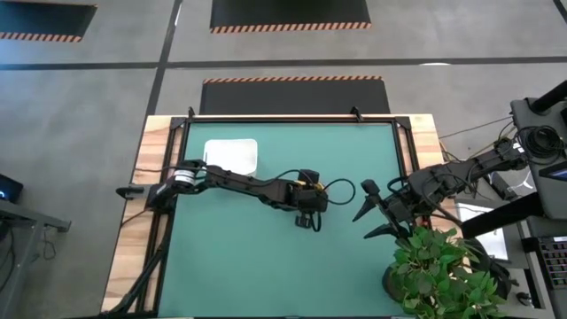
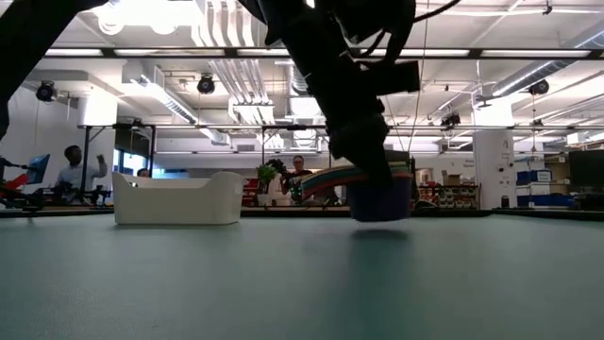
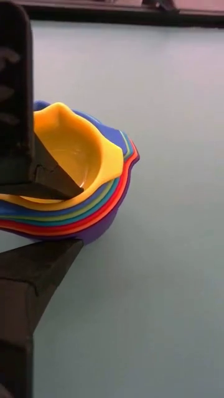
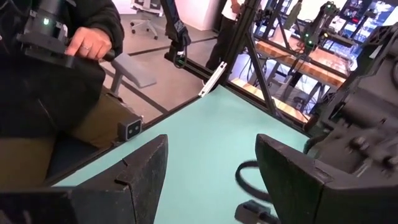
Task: Nest measuring cups in basket
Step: Put the nested measuring cups into the white bin
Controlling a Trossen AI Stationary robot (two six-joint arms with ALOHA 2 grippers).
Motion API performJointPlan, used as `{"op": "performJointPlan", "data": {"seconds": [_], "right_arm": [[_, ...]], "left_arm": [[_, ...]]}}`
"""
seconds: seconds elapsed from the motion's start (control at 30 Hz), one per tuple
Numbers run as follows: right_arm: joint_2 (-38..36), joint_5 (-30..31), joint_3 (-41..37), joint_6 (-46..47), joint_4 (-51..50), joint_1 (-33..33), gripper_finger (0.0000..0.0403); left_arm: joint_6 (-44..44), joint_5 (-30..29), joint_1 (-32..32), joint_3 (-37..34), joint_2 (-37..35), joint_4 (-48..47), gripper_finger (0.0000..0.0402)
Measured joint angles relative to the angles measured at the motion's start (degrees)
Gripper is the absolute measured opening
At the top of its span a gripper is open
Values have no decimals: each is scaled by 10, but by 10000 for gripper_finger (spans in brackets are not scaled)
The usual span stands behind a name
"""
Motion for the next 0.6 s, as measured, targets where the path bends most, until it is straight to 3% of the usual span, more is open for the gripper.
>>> {"op": "performJointPlan", "data": {"seconds": [0.33,0.6], "right_arm": [[-1,0,0,8,-6,0,231],[-1,0,0,7,-9,0,231]], "left_arm": [[35,-4,-2,9,-41,-34,84],[65,-5,-3,9,-129,-145,84]]}}
